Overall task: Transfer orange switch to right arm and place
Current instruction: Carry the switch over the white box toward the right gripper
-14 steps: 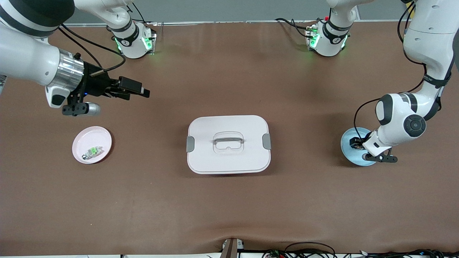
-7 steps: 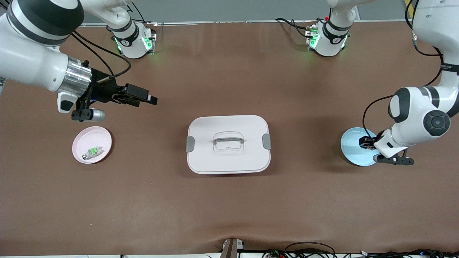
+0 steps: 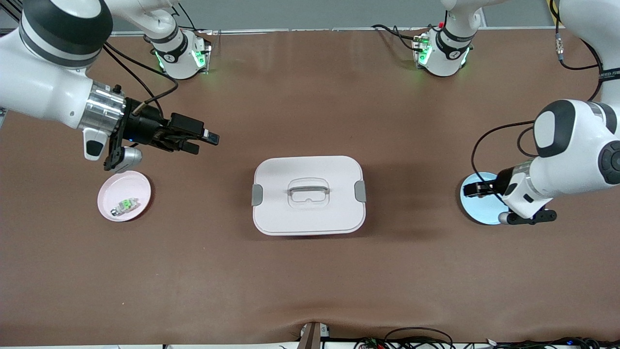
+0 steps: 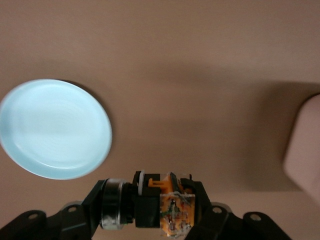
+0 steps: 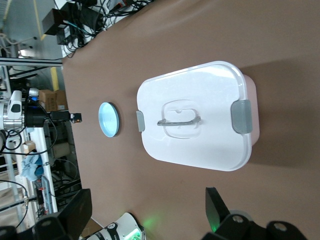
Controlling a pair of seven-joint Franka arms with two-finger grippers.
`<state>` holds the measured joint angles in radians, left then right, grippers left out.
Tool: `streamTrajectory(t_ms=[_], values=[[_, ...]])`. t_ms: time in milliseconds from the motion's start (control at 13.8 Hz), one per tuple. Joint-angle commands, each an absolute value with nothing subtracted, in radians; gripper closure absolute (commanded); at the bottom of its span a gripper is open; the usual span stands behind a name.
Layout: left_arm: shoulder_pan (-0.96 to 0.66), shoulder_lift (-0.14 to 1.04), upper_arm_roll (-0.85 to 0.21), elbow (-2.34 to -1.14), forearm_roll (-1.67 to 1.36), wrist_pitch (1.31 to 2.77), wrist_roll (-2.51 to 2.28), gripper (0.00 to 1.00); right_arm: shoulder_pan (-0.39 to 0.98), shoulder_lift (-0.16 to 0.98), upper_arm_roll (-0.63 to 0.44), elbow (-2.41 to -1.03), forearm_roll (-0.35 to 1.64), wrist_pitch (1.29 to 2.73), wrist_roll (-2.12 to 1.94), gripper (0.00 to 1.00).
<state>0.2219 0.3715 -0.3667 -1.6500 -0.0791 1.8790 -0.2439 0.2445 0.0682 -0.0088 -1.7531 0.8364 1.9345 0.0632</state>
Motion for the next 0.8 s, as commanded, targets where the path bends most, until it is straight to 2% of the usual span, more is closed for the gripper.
streamTrajectory(t_ms=[0,362,506,723], values=[[0.209,0.391,-0.405,-1.611,-0.173,1.852,-0.407,0.9,0.247,0.037,-0.006,-1.796,0.877,1.956,0.04,0.0],[0.108,0.416,-0.411,-1.517,-0.328,1.852,-0.736,0.9,0.276,0.012,-0.005,-1.821,0.877,1.959,0.152,0.0],[0.062,0.417,-0.411,-1.503,-0.38,1.852,-0.855,0.9,0.294,-0.038,-0.005,-1.888,0.877,2.026,0.167,0.0],[-0.018,0.449,-0.411,-1.438,-0.41,1.853,-1.056,0.9,0.331,-0.064,-0.002,-1.901,0.865,2.042,0.277,0.0]])
